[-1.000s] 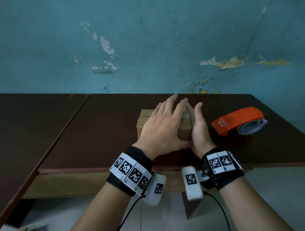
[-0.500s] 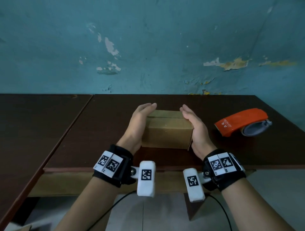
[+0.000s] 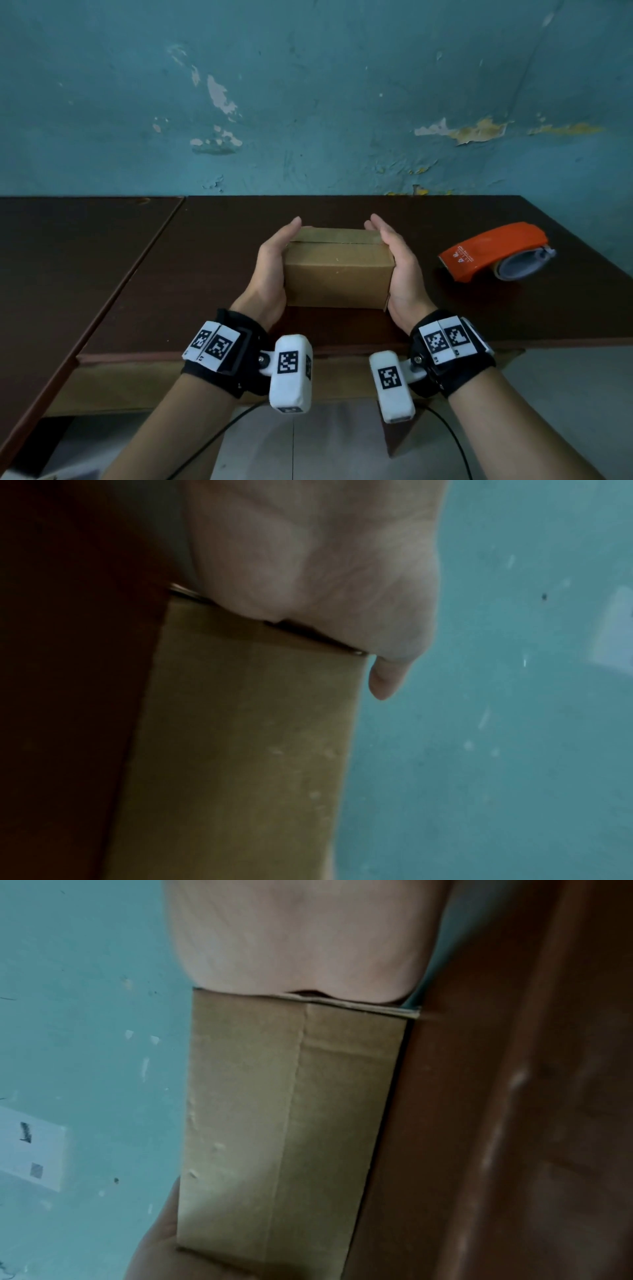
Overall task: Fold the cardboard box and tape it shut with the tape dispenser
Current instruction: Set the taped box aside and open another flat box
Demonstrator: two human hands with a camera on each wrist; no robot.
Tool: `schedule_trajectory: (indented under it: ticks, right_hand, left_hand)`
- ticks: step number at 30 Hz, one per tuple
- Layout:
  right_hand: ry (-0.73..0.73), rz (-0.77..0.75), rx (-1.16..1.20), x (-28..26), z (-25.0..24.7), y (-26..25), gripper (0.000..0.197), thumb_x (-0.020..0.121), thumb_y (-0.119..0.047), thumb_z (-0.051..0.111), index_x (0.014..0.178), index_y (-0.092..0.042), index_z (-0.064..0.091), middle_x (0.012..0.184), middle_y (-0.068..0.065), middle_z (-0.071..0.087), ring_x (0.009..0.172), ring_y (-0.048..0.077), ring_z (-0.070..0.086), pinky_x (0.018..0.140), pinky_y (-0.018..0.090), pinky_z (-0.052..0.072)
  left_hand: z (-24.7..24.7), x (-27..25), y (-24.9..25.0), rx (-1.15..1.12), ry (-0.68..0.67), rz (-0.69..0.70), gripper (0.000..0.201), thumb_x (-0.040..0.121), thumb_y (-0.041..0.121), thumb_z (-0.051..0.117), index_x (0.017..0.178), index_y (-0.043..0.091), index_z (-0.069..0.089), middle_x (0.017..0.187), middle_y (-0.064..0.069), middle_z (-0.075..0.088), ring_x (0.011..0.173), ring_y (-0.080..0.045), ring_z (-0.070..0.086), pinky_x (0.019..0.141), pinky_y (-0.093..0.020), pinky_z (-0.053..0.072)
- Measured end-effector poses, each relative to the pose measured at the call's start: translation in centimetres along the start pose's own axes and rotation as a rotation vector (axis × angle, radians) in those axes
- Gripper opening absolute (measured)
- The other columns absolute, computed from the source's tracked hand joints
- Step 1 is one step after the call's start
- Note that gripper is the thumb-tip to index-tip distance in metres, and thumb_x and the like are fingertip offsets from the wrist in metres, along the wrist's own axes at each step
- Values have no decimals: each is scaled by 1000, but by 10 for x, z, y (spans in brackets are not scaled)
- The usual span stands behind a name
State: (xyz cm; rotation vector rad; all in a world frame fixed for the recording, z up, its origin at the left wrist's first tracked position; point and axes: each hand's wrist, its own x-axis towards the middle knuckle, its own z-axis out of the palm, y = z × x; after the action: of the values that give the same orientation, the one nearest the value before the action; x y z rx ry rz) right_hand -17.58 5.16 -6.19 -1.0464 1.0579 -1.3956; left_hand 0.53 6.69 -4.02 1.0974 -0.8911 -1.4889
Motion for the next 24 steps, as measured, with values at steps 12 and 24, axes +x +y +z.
schedule_trajectory:
  ticks: [12,24]
  right_hand:
    - [-1,13,48,1,-1,0,49,106,-51,36,145,-28,53,149,-4,54,130,13,58,112,43,45]
    - [94,-119,-13,10,-30,-17,61,107,-54,25,146,-16,52,135,1,68,126,14,63,115,44,41]
  left_hand:
    - [0,-1,-3,45,-23,24,48,101,53,53,129,18,69,119,-11,78,105,-26,75,88,-43,58]
    - [-7,10,-3,79,78,120,53,100,59,53,129,17,67,129,-11,72,118,-30,70,96,-45,57]
